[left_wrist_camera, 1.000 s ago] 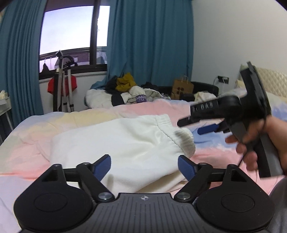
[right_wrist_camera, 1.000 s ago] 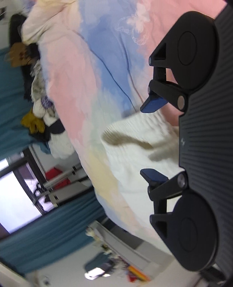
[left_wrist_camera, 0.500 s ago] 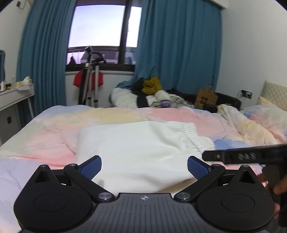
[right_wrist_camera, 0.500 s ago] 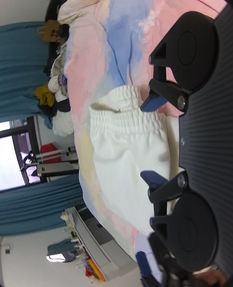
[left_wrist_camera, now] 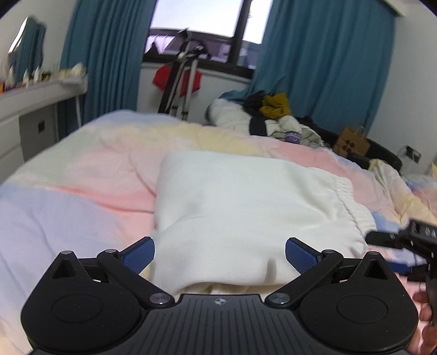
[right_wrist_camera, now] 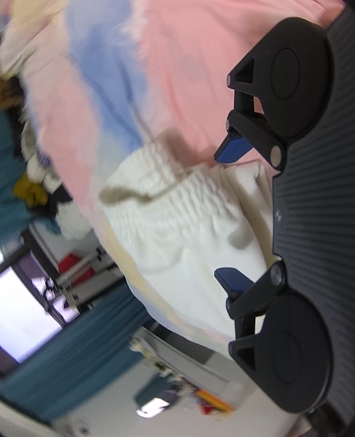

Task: Fold clothes

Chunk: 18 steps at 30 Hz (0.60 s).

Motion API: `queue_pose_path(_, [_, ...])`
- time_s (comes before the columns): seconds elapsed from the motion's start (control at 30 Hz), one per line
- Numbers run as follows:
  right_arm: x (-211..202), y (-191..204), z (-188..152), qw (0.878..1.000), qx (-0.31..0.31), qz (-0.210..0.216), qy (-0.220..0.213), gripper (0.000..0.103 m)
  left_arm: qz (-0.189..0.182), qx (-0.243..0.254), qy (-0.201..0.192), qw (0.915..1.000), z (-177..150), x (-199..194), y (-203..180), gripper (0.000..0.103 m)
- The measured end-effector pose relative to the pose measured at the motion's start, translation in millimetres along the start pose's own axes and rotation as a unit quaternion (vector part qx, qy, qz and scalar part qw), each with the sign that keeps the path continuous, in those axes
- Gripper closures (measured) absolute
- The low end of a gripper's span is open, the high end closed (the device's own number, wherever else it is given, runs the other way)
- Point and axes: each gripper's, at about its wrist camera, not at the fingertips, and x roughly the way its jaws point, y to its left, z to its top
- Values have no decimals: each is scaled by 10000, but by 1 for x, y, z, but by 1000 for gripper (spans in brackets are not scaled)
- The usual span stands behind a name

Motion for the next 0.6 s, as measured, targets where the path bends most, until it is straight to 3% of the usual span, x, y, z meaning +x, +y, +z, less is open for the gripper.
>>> queue_pose_path(0.17, [29, -16, 4, 9976, 629, 94, 264, 18, 78, -710, 363, 9968, 8, 24, 33, 1])
queue_pose_path(0.33, [72, -23, 6, 9949, 835, 57, 559, 18, -402, -1408, 751, 9864, 8, 49, 64, 1])
queue_pose_path(0.43, [93, -30, 6, 9907, 1142, 358, 644, 8, -604, -1707, 902, 9793, 5, 60, 78, 1])
queue_pose_path(0.53, [108, -28, 7, 9879, 1248, 615, 690, 5, -788, -1953, 996, 9725, 2, 68, 92, 2])
queue_pose_path(0.6, [107, -26, 10, 9829, 1422, 1019, 573, 5, -880, -2099, 1011, 9685, 0, 70, 101, 2])
